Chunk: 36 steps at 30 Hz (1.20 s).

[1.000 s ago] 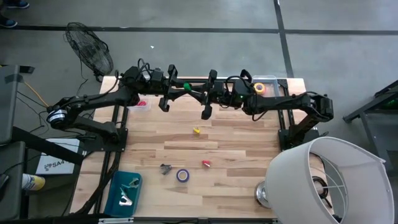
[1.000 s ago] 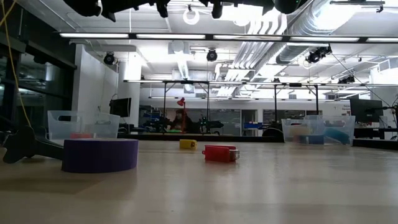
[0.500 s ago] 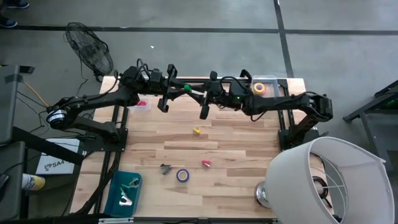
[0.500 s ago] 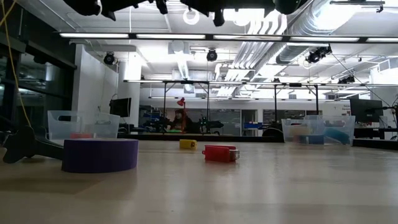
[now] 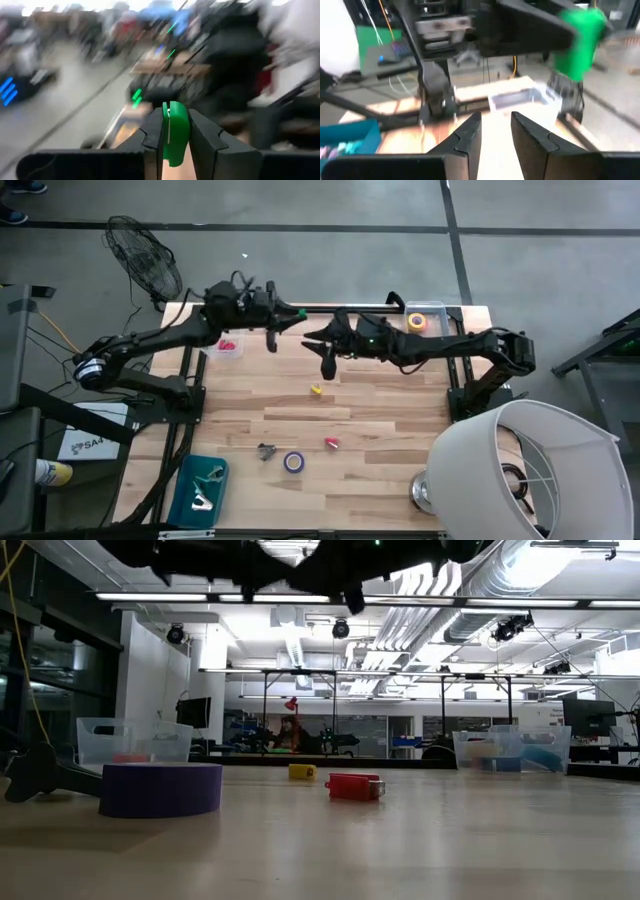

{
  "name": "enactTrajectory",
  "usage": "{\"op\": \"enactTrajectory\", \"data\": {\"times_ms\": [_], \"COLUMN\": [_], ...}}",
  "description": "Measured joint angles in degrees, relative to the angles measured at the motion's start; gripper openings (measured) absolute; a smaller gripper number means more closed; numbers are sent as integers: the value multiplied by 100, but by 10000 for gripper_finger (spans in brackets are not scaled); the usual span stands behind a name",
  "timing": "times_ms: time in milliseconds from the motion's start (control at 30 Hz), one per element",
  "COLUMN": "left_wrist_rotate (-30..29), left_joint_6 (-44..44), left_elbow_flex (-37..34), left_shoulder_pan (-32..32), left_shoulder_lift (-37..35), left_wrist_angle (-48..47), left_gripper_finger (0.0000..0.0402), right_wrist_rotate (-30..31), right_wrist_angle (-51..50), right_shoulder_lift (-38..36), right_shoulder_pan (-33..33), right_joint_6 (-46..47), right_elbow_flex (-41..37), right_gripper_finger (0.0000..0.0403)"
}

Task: Pick and place Stapler, Stapler remover, tape
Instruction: Put the green stapler into the left transparent bin

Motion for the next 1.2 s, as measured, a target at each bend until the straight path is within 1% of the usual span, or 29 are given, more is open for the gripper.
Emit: {"op": "enactTrajectory", "data": {"times_ms": [67,167,300,367,500,567,633,733,800,933,1200], "left_wrist_rotate": [-477,-1380,-2512,-2901,-3486,-3894,-4161,-4204,-4142,-3686,-3621], "left_joint_6": [105,151,117,117,117,120,116,147,148,146,86], "left_elbow_flex": [-5,-4,-9,-7,-7,-7,-12,-145,-315,-711,-745], "left_shoulder_pan": [162,416,733,879,1201,1367,1569,1907,2110,2486,2482], "left_shoulder_lift": [-25,-119,-120,-125,-125,-125,-116,-114,-111,-107,113], "left_wrist_angle": [-712,-1834,-3356,-3866,-4816,-5339,-5767,-6094,-6084,-5778,-5620], "left_gripper_finger": [55,55,55,55,55,55,55,55,55,62,68], "right_wrist_rotate": [1,-5,-26,-27,1,4,8,124,273,321,332], "right_wrist_angle": [-312,-634,-827,-852,-870,-879,-884,-896,-917,-919,-945], "right_shoulder_lift": [0,0,0,0,0,0,0,0,0,0,0], "right_shoulder_pan": [0,0,0,0,0,0,-10,-13,-13,-15,-15], "right_joint_6": [169,318,433,434,434,434,434,434,420,371,371], "right_elbow_flex": [0,2,2,2,2,2,2,2,2,2,-2], "right_gripper_finger": [99,99,99,99,99,99,99,99,99,99,99]}}
